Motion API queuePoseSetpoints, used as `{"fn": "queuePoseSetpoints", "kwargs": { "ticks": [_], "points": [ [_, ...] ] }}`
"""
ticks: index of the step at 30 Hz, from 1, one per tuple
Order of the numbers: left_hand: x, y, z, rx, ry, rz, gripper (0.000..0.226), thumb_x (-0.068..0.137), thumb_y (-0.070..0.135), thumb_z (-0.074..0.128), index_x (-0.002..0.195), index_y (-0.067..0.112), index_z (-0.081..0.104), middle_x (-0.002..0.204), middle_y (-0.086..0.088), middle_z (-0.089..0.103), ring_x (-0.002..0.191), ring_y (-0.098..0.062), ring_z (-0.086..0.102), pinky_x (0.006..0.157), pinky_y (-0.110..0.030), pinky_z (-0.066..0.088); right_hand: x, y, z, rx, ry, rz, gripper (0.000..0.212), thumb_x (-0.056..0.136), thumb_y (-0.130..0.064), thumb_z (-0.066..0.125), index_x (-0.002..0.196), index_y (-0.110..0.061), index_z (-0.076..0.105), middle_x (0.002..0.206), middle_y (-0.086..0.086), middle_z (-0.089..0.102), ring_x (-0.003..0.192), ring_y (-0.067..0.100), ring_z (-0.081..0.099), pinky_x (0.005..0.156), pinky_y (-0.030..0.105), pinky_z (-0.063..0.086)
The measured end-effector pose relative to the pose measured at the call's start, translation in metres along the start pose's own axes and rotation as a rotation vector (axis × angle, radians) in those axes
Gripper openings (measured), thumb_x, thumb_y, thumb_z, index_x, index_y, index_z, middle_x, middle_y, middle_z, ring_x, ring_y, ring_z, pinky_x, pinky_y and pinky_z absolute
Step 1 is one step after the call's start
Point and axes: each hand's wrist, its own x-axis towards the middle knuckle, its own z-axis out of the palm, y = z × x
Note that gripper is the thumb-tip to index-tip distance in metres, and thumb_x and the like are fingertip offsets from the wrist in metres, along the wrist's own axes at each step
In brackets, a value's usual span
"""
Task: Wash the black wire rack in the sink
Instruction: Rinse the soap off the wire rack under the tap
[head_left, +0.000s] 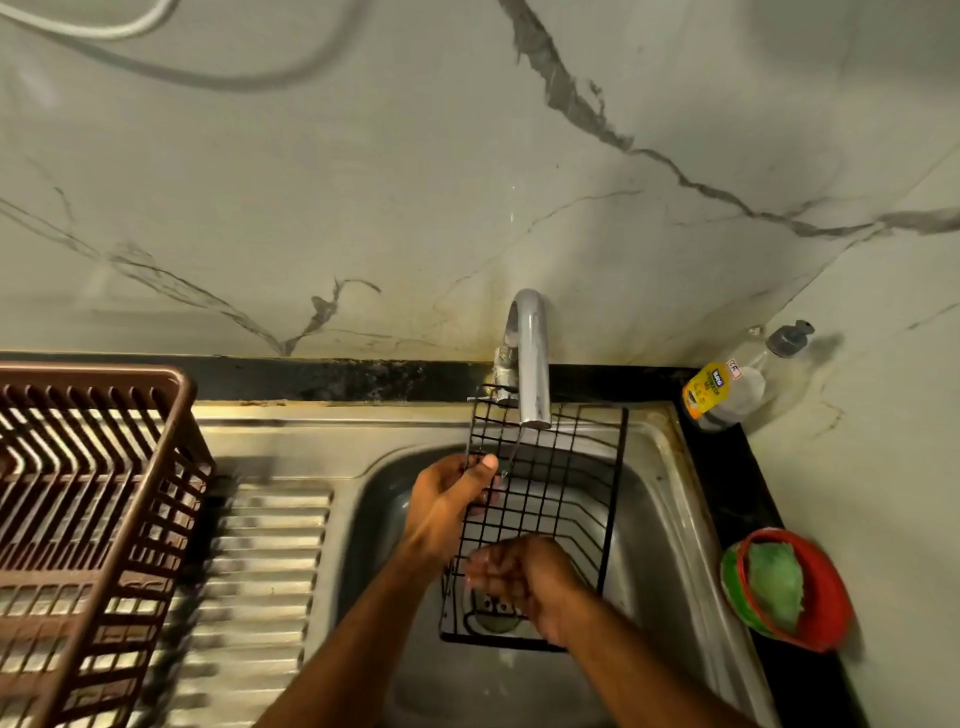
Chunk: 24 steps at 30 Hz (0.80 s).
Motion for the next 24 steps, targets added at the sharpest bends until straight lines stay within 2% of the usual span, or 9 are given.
{"fn": "queuePoseSetpoints", "kwargs": {
  "ticks": [1, 3, 5, 8, 12, 14, 16, 19, 24],
  "points": [
    [0.000, -0.001, 0.000, 0.005, -0.022, 0.002, 0.043, 0.083, 0.048, 0.067, 0.101, 0.009, 0.074, 0.097, -0.014, 0.077, 0.092, -0.030, 0.074, 0.082, -0.038, 0.059, -0.002, 0.008, 0.000, -0.073, 0.019, 0.012, 0.032, 0.089, 0.001, 0.040, 0.085, 0.002, 0.072, 0.093, 0.016, 0.078, 0.088, 0.030, 0.077, 0.094, 0.043, 0.058],
    [-0.003, -0.005, 0.004, 0.018, -0.051, -0.017, 0.044, 0.084, 0.048, 0.066, 0.101, 0.009, 0.073, 0.097, -0.011, 0.077, 0.091, -0.029, 0.074, 0.078, -0.034, 0.060, -0.003, 0.006, 0.003, -0.201, 0.056, 0.012, 0.035, 0.095, -0.002, 0.039, 0.087, 0.006, 0.072, 0.084, 0.018, 0.078, 0.078, 0.031, 0.077, 0.074, 0.036, 0.062],
    [-0.010, -0.011, 0.005, 0.017, -0.041, -0.033, 0.045, 0.086, 0.050, 0.068, 0.099, 0.008, 0.071, 0.092, -0.007, 0.078, 0.085, -0.024, 0.074, 0.071, -0.028, 0.059, 0.002, -0.015, 0.003, -0.268, 0.092, -0.095, 0.032, 0.095, -0.006, 0.042, 0.089, 0.005, 0.072, 0.076, 0.016, 0.076, 0.067, 0.028, 0.075, 0.060, 0.032, 0.058],
    [-0.020, -0.024, 0.005, 0.013, -0.062, -0.066, 0.044, 0.086, 0.049, 0.066, 0.103, 0.008, 0.071, 0.096, -0.012, 0.077, 0.089, -0.033, 0.073, 0.071, -0.032, 0.058, 0.023, -0.062, 0.000, -0.087, 0.182, -0.260, 0.026, 0.090, -0.001, 0.047, 0.093, 0.002, 0.072, 0.078, 0.016, 0.077, 0.063, 0.022, 0.073, 0.054, 0.032, 0.058],
    [-0.025, -0.029, 0.004, -0.030, -0.022, -0.084, 0.045, 0.084, 0.045, 0.063, 0.104, 0.005, 0.071, 0.102, -0.018, 0.075, 0.096, -0.040, 0.071, 0.076, -0.038, 0.060, 0.036, -0.081, 0.016, 0.149, 0.140, -0.262, 0.031, 0.097, -0.007, 0.044, 0.104, -0.001, 0.073, 0.087, 0.011, 0.079, 0.078, 0.023, 0.078, 0.062, 0.028, 0.061],
    [-0.024, -0.027, -0.001, -0.015, 0.004, -0.056, 0.042, 0.086, 0.045, 0.060, 0.101, 0.008, 0.073, 0.097, -0.017, 0.076, 0.093, -0.037, 0.072, 0.077, -0.040, 0.059, 0.030, -0.067, 0.022, 0.231, 0.063, -0.205, 0.033, 0.096, -0.004, 0.042, 0.110, -0.003, 0.072, 0.095, 0.009, 0.079, 0.086, 0.022, 0.077, 0.062, 0.026, 0.059],
    [-0.023, -0.025, -0.004, -0.015, -0.001, -0.057, 0.040, 0.088, 0.043, 0.057, 0.097, 0.008, 0.074, 0.091, -0.014, 0.077, 0.085, -0.028, 0.074, 0.072, -0.033, 0.058, 0.021, -0.045, 0.018, 0.168, 0.026, -0.089, 0.039, 0.089, -0.001, 0.039, 0.109, -0.006, 0.072, 0.097, 0.007, 0.079, 0.085, 0.020, 0.077, 0.062, 0.026, 0.057],
    [-0.022, -0.028, -0.008, -0.005, 0.011, -0.050, 0.042, 0.083, 0.042, 0.062, 0.091, 0.002, 0.071, 0.084, -0.014, 0.076, 0.077, -0.022, 0.071, 0.066, -0.022, 0.056, 0.010, -0.011, 0.006, -0.009, 0.032, 0.034, 0.044, 0.084, -0.004, 0.035, 0.106, -0.001, 0.073, 0.092, 0.011, 0.079, 0.085, 0.026, 0.077, 0.082, 0.038, 0.059],
    [-0.018, -0.030, -0.012, -0.020, 0.052, -0.089, 0.044, 0.080, 0.046, 0.066, 0.099, 0.006, 0.073, 0.096, -0.016, 0.076, 0.086, -0.029, 0.071, 0.080, -0.042, 0.059, -0.002, 0.019, -0.003, -0.218, 0.054, 0.136, 0.041, 0.092, -0.009, 0.035, 0.096, -0.002, 0.076, 0.088, 0.008, 0.080, 0.085, 0.022, 0.077, 0.096, 0.043, 0.057]
  ]
}}
